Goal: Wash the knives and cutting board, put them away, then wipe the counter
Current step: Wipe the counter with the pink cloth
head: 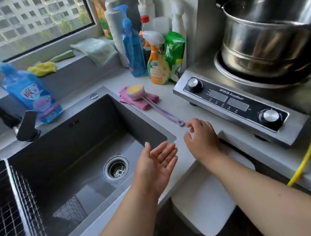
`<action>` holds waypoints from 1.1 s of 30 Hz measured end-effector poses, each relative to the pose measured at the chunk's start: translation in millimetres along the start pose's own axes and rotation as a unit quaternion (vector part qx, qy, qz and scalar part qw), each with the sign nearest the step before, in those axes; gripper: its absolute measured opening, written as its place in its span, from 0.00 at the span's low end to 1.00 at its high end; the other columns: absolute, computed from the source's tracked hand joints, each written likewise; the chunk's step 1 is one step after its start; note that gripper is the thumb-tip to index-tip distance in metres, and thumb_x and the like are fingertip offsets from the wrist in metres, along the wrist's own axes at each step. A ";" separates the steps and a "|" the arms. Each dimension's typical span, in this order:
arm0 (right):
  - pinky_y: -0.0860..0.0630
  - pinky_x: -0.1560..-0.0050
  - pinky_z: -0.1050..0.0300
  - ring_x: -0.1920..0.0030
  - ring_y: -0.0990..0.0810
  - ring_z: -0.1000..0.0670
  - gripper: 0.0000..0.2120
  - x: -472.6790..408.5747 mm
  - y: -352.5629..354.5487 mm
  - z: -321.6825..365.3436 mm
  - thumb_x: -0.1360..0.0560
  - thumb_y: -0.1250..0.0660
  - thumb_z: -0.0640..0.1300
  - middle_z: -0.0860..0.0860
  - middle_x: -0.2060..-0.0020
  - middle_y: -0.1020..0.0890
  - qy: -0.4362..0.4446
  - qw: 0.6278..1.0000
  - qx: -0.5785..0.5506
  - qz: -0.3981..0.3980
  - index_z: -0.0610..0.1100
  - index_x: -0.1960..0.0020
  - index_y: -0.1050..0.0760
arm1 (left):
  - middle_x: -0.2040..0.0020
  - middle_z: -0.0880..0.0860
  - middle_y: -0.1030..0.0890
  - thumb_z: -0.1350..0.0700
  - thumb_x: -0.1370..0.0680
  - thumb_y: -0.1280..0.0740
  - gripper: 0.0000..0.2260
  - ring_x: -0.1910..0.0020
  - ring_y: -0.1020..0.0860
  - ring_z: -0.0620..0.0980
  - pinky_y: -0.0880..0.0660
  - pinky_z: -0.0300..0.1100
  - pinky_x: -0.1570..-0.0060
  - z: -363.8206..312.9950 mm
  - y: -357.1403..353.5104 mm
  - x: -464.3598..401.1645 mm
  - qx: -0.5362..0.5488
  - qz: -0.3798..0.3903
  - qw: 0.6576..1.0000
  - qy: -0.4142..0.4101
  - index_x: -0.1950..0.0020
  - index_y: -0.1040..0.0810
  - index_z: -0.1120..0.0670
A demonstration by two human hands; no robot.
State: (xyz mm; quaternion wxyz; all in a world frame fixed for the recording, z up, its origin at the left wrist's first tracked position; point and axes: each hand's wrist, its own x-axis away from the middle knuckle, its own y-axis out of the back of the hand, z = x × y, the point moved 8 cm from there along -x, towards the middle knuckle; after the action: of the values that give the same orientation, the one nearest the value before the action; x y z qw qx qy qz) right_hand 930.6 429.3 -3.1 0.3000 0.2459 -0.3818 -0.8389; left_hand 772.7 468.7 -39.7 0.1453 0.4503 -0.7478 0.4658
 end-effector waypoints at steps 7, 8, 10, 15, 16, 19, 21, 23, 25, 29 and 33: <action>0.30 0.42 0.51 0.39 0.30 0.43 0.15 -73.5 -41.4 22.2 0.24 0.41 0.42 0.44 0.40 0.25 -0.009 0.992 0.094 0.088 0.41 0.38 0.29 | 0.44 0.62 0.19 0.45 0.17 0.48 0.24 0.42 0.22 0.57 0.29 0.50 0.35 -44.5 10.9 -4.5 0.010 -0.045 0.998 -0.031 0.39 0.24 0.63; 0.31 0.42 0.52 0.39 0.30 0.43 0.15 -78.5 -47.7 24.9 0.24 0.41 0.43 0.44 0.40 0.25 -0.009 0.989 0.111 0.099 0.41 0.39 0.29 | 0.45 0.62 0.19 0.46 0.17 0.48 0.23 0.43 0.21 0.57 0.29 0.50 0.36 -49.9 13.3 -5.2 0.011 -0.049 0.998 -0.033 0.39 0.24 0.63; 0.32 0.41 0.52 0.38 0.30 0.42 0.14 -85.4 -56.7 28.3 0.24 0.41 0.43 0.44 0.41 0.26 -0.007 0.983 0.146 0.109 0.42 0.40 0.28 | 0.45 0.62 0.19 0.46 0.17 0.48 0.23 0.44 0.21 0.57 0.28 0.49 0.38 -59.9 18.6 -8.0 0.011 -0.056 0.998 -0.034 0.40 0.24 0.63; 0.34 0.40 0.52 0.39 0.31 0.41 0.11 -99.2 -69.4 31.4 0.24 0.41 0.39 0.41 0.42 0.25 -0.034 0.988 0.126 0.083 0.38 0.44 0.27 | 0.44 0.62 0.19 0.47 0.17 0.47 0.22 0.46 0.21 0.57 0.28 0.50 0.38 -87.7 29.1 -24.4 0.022 -0.050 0.998 -0.029 0.41 0.24 0.63; 0.35 0.39 0.53 0.39 0.30 0.40 0.11 -102.0 -71.3 34.7 0.24 0.41 0.39 0.40 0.42 0.25 -0.034 0.990 0.117 0.072 0.37 0.44 0.27 | 0.45 0.62 0.19 0.47 0.17 0.47 0.21 0.47 0.21 0.57 0.28 0.50 0.38 -95.0 30.9 -29.3 0.022 -0.047 0.998 -0.029 0.41 0.24 0.63; 0.36 0.38 0.54 0.40 0.29 0.41 0.12 -109.9 -74.7 53.7 0.23 0.41 0.38 0.39 0.43 0.25 -0.011 0.994 0.104 0.042 0.36 0.42 0.27 | 0.47 0.61 0.19 0.48 0.17 0.46 0.20 0.49 0.20 0.56 0.27 0.50 0.40 -119.4 37.4 -45.4 0.019 -0.044 0.998 -0.030 0.43 0.23 0.62; 0.36 0.38 0.53 0.40 0.30 0.41 0.13 -119.5 -76.9 69.7 0.23 0.40 0.39 0.40 0.43 0.25 0.008 0.995 0.090 0.031 0.38 0.41 0.27 | 0.48 0.61 0.18 0.50 0.18 0.44 0.17 0.50 0.20 0.56 0.25 0.49 0.43 -136.8 42.1 -56.8 0.014 -0.046 0.998 -0.032 0.44 0.23 0.62; 0.36 0.38 0.53 0.40 0.30 0.42 0.13 -132.7 -82.7 88.1 0.23 0.39 0.40 0.41 0.42 0.26 0.031 0.995 0.088 0.042 0.39 0.39 0.28 | 0.49 0.60 0.18 0.53 0.18 0.42 0.14 0.51 0.20 0.56 0.24 0.50 0.45 -154.6 46.8 -68.4 0.003 -0.054 0.998 -0.036 0.45 0.23 0.62; 0.36 0.37 0.52 0.39 0.31 0.41 0.13 -147.6 -92.9 106.2 0.23 0.39 0.41 0.41 0.42 0.26 0.053 0.992 0.094 0.065 0.39 0.39 0.28 | 0.50 0.60 0.19 0.55 0.18 0.41 0.12 0.52 0.20 0.55 0.25 0.50 0.44 -173.8 48.5 -80.4 -0.012 -0.059 0.997 -0.042 0.48 0.23 0.61; 0.33 0.38 0.50 0.39 0.31 0.42 0.12 -174.8 -114.3 135.5 0.22 0.39 0.43 0.44 0.43 0.26 0.085 0.985 0.117 0.096 0.42 0.40 0.27 | 0.53 0.58 0.19 0.56 0.18 0.41 0.10 0.55 0.21 0.53 0.24 0.48 0.48 -211.9 45.6 -104.9 -0.034 -0.066 0.996 -0.050 0.50 0.23 0.60; 0.34 0.39 0.52 0.40 0.32 0.43 0.12 -202.7 -130.0 164.8 0.22 0.39 0.44 0.45 0.43 0.26 0.135 0.976 0.127 0.117 0.43 0.39 0.26 | 0.54 0.58 0.20 0.57 0.19 0.42 0.10 0.55 0.21 0.54 0.27 0.49 0.46 -235.2 48.1 -126.8 -0.020 -0.073 0.996 -0.056 0.50 0.24 0.61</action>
State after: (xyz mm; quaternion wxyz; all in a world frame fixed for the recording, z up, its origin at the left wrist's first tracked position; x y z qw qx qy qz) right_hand 925.4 719.3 28.5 0.4110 0.3468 -0.4668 -0.7020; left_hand 756.3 739.3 -24.4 0.1461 0.5262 -0.7291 0.4125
